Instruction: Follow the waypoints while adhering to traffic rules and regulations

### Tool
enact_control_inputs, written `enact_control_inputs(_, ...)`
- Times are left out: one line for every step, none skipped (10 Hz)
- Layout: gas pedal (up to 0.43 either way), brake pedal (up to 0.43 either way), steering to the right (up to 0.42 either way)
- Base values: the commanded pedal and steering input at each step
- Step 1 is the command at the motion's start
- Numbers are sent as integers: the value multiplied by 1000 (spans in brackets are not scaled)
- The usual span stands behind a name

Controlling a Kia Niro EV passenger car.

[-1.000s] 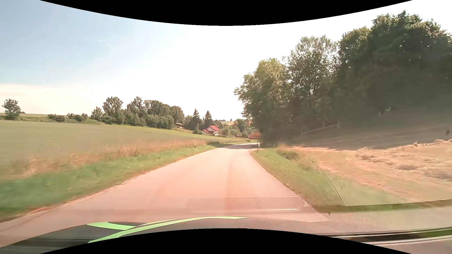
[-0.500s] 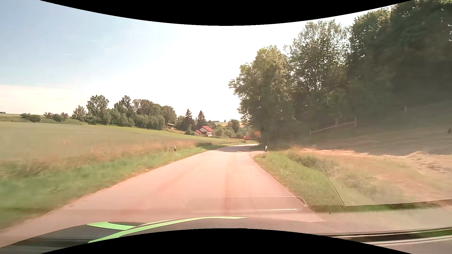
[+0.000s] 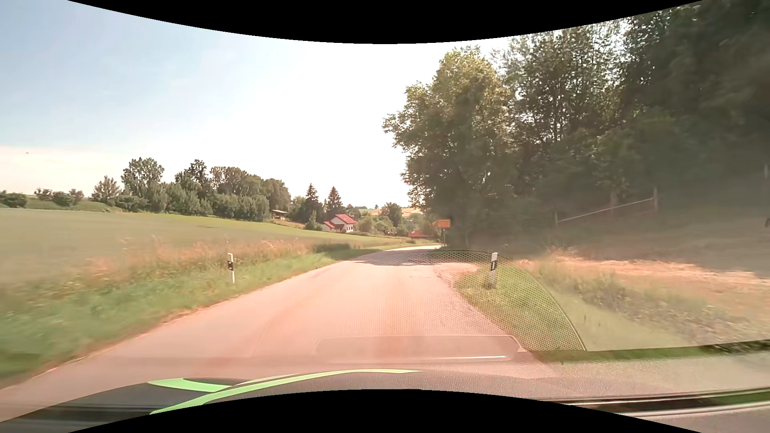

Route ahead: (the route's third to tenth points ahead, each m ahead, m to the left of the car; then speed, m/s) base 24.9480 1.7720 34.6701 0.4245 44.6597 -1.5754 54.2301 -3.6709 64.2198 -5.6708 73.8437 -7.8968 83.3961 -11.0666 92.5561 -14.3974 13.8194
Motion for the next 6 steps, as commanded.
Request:
enact_control_inputs(0,232,17)
enact_control_inputs(0,238,17)
enact_control_inputs(0,238,17)
enact_control_inputs(0,238,18)
enact_control_inputs(0,238,19)
enact_control_inputs(0,238,19)
